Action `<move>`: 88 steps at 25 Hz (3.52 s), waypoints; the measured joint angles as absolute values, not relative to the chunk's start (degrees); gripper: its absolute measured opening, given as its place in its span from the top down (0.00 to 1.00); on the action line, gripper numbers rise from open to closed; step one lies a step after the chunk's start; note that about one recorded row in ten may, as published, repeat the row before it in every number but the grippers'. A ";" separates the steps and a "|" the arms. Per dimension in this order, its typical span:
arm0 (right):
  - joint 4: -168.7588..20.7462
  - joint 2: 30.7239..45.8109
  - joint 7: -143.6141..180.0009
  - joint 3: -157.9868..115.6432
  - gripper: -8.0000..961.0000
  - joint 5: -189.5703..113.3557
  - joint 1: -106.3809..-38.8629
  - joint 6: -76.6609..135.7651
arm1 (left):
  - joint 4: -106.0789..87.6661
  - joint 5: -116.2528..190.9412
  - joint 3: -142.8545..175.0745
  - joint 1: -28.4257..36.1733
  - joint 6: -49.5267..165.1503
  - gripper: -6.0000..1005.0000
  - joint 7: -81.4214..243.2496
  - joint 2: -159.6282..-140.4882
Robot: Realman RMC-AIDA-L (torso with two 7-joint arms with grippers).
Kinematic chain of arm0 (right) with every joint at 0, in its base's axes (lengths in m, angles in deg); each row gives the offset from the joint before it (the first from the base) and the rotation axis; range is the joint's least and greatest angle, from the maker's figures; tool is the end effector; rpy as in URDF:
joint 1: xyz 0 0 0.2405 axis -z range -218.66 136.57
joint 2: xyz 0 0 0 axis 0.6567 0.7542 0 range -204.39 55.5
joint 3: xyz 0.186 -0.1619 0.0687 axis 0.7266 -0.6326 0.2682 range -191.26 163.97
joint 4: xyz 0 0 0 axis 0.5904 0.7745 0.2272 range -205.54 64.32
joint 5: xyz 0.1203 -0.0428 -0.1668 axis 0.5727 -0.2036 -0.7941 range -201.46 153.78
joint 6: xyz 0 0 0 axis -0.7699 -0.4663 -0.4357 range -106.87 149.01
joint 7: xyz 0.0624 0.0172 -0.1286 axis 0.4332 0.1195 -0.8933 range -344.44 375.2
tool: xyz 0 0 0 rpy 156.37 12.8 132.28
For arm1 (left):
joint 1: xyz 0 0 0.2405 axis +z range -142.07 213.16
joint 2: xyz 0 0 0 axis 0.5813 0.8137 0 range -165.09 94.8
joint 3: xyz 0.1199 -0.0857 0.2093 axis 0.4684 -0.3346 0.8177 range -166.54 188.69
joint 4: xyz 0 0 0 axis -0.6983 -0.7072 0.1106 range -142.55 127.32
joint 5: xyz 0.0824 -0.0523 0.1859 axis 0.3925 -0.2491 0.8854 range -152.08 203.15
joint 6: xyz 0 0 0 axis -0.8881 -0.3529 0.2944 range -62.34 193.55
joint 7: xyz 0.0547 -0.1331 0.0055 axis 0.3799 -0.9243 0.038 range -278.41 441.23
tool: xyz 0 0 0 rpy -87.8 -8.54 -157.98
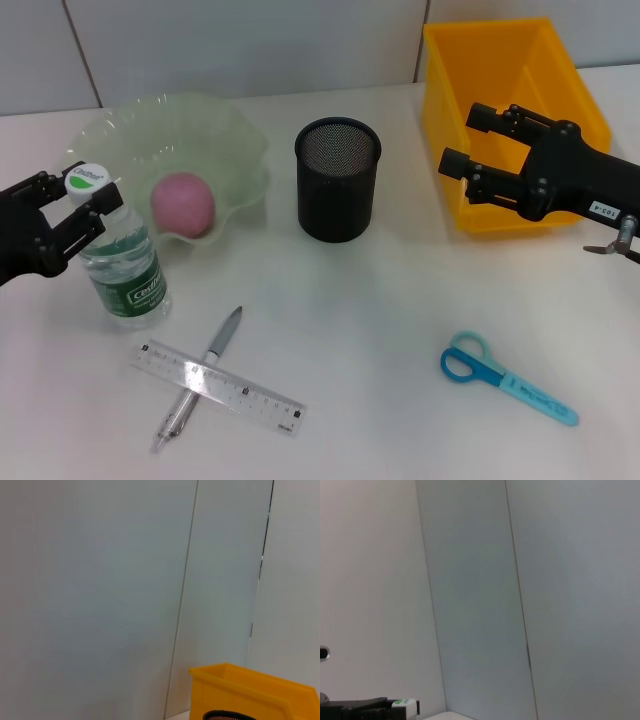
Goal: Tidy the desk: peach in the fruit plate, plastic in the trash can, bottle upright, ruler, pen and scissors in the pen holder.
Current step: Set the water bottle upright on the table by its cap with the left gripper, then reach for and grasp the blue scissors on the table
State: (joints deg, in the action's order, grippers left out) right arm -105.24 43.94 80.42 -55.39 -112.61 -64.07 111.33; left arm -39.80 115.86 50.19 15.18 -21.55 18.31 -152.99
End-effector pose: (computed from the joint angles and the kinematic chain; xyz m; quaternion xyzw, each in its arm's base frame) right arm 0.2695 0.3191 0.0332 -0.8718 0.1552 0.3870 0.2572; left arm -0.3002 0.3078 0.0336 -0.8623 -0.1952 -0.3605 0.2973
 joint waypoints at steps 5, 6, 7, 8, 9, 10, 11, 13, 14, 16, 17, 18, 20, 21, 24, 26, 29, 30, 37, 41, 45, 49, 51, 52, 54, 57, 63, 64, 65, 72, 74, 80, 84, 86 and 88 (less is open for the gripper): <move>-105.24 43.94 80.48 -55.39 0.22 -112.61 -64.07 111.34 | -39.78 115.74 50.19 15.41 -21.48 0.53 18.31 -153.01; -105.24 43.94 80.48 -55.39 0.22 -112.61 -64.07 111.34 | -39.78 115.74 50.19 15.41 -21.48 0.53 18.31 -153.01; -105.24 43.94 80.49 -55.39 0.22 -112.61 -64.07 111.38 | -39.78 115.74 50.19 15.42 -21.48 0.53 18.31 -153.00; -105.24 43.94 80.49 -55.39 0.22 -112.61 -64.07 111.38 | -39.78 115.77 50.19 15.42 -21.48 0.53 18.29 -153.00; -105.24 43.94 80.49 -55.40 0.22 -112.61 -64.07 111.39 | -39.78 115.84 50.19 15.42 -21.48 0.53 18.22 -153.00; -105.24 43.94 80.49 -55.42 0.22 -112.61 -64.07 111.38 | -39.78 115.87 50.19 15.41 -21.48 0.53 18.12 -153.00; -105.24 43.94 80.49 -55.44 0.22 -112.61 -64.07 111.39 | -39.78 115.87 50.19 15.41 -21.48 0.53 17.99 -153.00; -105.24 43.94 80.50 -55.49 0.22 -112.61 -64.07 111.38 | -39.78 115.75 50.18 15.38 -21.50 0.53 17.77 -152.97; -105.24 43.94 80.50 -55.51 0.22 -112.62 -64.08 111.38 | -39.78 115.73 50.18 15.38 -21.52 0.53 17.74 -152.96; -105.24 43.94 80.50 -55.53 0.22 -112.62 -64.12 111.37 | -39.78 115.63 50.18 15.38 -21.67 0.53 17.64 -152.84; -105.24 43.94 80.50 -55.53 0.22 -112.61 -64.14 111.37 | -39.78 115.57 50.18 15.41 -21.71 0.53 17.54 -152.80; -105.24 43.94 80.51 -55.52 0.22 -112.61 -64.16 111.36 | -39.78 115.57 50.18 15.41 -21.71 0.49 17.54 -152.80; -105.24 43.94 80.51 -55.48 0.22 -112.61 -64.19 111.34 | -39.78 115.54 50.18 15.42 -21.77 0.41 17.52 -152.76; -105.24 43.94 80.51 -55.48 0.22 -112.61 -64.19 111.34 | -39.78 115.54 50.18 15.42 -21.77 0.37 17.52 -152.76; -105.24 43.94 80.51 -55.48 0.22 -112.62 -64.29 111.33 | -39.80 115.54 50.19 15.43 -22.09 0.32 17.51 -152.67; -105.24 43.94 80.51 -55.48 0.22 -112.61 -64.34 111.29 | -39.91 115.54 50.19 15.47 -22.39 0.30 17.51 -152.63; -105.24 43.94 80.51 -55.47 0.22 -112.61 -64.39 111.25 | -40.17 115.54 49.92 15.59 -23.84 0.28 17.50 -152.45; -105.24 43.94 80.51 -55.43 0.22 -112.61 -64.41 111.21 | -40.28 115.54 48.96 15.67 -25.77 0.27 17.28 -152.06; -105.24 43.94 80.51 -55.38 0.22 -112.49 -64.43 111.16 | -42.14 115.55 45.71 16.03 -33.33 0.27 12.49 -149.62; -105.33 43.92 81.12 -55.38 0.22 -112.44 -64.41 112.01 | -44.14 115.80 45.65 16.34 -35.14 0.22 10.03 -149.15; -106.14 43.18 84.15 -55.70 0.22 -112.44 -64.05 114.74 | -48.79 116.13 46.23 16.47 -39.18 0.20 3.94 -148.63; -106.45 41.26 88.72 -55.91 0.22 -114.41 -63.82 119.21 | -51.32 116.40 47.43 16.48 -41.66 0.20 -0.24 -148.30; -107.60 40.60 91.07 -55.67 0.22 -117.21 -63.72 121.14 | -52.48 117.11 48.57 16.43 -42.18 0.20 -2.17 -148.24; -108.79 40.38 92.75 -55.58 0.22 -119.13 -63.61 121.78 | -53.27 117.94 49.21 16.33 -42.42 0.20 -3.19 -148.24; -112.53 40.17 97.06 -55.52 0.22 -123.89 -63.33 122.46 | -54.61 119.47 50.01 16.12 -42.74 0.20 -4.73 -148.38; -118.52 40.15 102.58 -55.48 0.22 -131.07 -63.17 123.33 | -57.80 123.15 51.08 15.49 -43.32 0.20 -7.76 -149.04; -126.57 39.82 109.92 -55.40 0.22 -139.83 -63.79 126.77 | -61.08 127.14 51.90 14.44 -43.77 0.20 -11.41 -149.63; -127.20 39.58 110.93 -55.38 0.22 -140.59 -64.00 127.75 | -61.67 128.22 52.28 14.14 -43.84 0.20 -12.28 -149.78; -127.33 39.51 111.19 -55.33 0.22 -140.83 -64.10 128.30 | -62.50 129.71 52.76 13.88 -43.90 0.20 -13.78 -150.06; -127.52 39.08 111.37 -54.72 0.22 -143.36 -64.74 129.64 | -68.77 134.65 54.03 13.71 -44.00 0.20 -20.70 -152.52; -127.50 38.92 111.38 -54.71 0.22 -143.81 -64.93 129.65 | -68.77 134.65 54.03 13.71 -44.00 0.20 -20.70 -152.52; -127.57 38.84 111.41 -54.72 0.22 -145.11 -65.23 129.69 | -72.12 136.04 57.25 13.58 -44.01 0.20 -25.99 -153.34; -127.65 38.84 111.44 -54.71 0.22 -145.23 -65.23 129.70 | -71.62 136.04 57.30 13.51 -43.93 0.20 -25.90 -153.36; -127.79 38.84 111.44 -54.70 0.22 -145.50 -65.23 129.70 | -71.55 136.04 57.31 13.50 -43.92 0.20 -25.89 -153.38; -127.99 38.84 111.57 -54.90 0.22 -145.90 -65.35 129.70 | -71.53 136.04 57.31 13.46 -43.93 0.20 -25.96 -153.35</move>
